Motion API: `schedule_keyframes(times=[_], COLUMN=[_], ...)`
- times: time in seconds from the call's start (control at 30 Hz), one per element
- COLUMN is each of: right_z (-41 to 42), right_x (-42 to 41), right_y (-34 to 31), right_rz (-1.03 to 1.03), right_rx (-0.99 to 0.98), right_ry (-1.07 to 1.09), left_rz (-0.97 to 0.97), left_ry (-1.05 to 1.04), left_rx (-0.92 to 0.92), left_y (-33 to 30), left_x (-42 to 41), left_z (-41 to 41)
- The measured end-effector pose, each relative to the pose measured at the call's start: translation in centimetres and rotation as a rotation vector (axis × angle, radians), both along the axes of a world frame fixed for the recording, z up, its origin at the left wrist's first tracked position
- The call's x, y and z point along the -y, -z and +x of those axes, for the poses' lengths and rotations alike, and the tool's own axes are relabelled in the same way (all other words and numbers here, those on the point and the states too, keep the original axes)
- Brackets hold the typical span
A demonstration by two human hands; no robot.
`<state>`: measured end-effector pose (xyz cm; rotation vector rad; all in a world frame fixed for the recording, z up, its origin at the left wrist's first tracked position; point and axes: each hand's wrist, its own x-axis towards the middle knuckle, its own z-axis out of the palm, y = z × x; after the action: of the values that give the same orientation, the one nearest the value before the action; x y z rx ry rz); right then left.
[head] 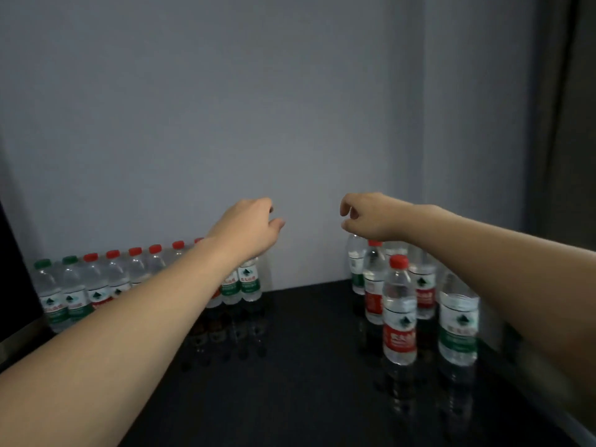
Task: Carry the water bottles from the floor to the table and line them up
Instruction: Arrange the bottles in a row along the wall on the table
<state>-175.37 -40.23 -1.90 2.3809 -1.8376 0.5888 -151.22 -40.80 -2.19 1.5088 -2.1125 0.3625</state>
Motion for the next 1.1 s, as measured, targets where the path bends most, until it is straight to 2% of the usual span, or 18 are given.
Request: schedule_keyframes(times=[0.23,0.5,0.77,1.1], right_z=[-9.8,-15.8,-17.4,-15.3], right_x=[-2.6,-1.7,0.6,1.3], right_y=[2.6,6.5,8.7,8.7], right_rz=[0.081,0.136,0.344,0.223], right_rx=[-0.010,-0.047,-0.030,-0.101], right_ry=[0.165,0.305,0.228,0.115], left_rz=[0.064,0.197,0.389,0.442], left_ry=[0.093,0.224,0.241,0.205], left_rx=[0.080,0.127,0.227,0.079], left_y=[1.8,4.4,7.7,8.6], left_x=[-1.0,0.4,3.4,4.6], left_z=[-8.3,-17.8,-22.5,-21.3])
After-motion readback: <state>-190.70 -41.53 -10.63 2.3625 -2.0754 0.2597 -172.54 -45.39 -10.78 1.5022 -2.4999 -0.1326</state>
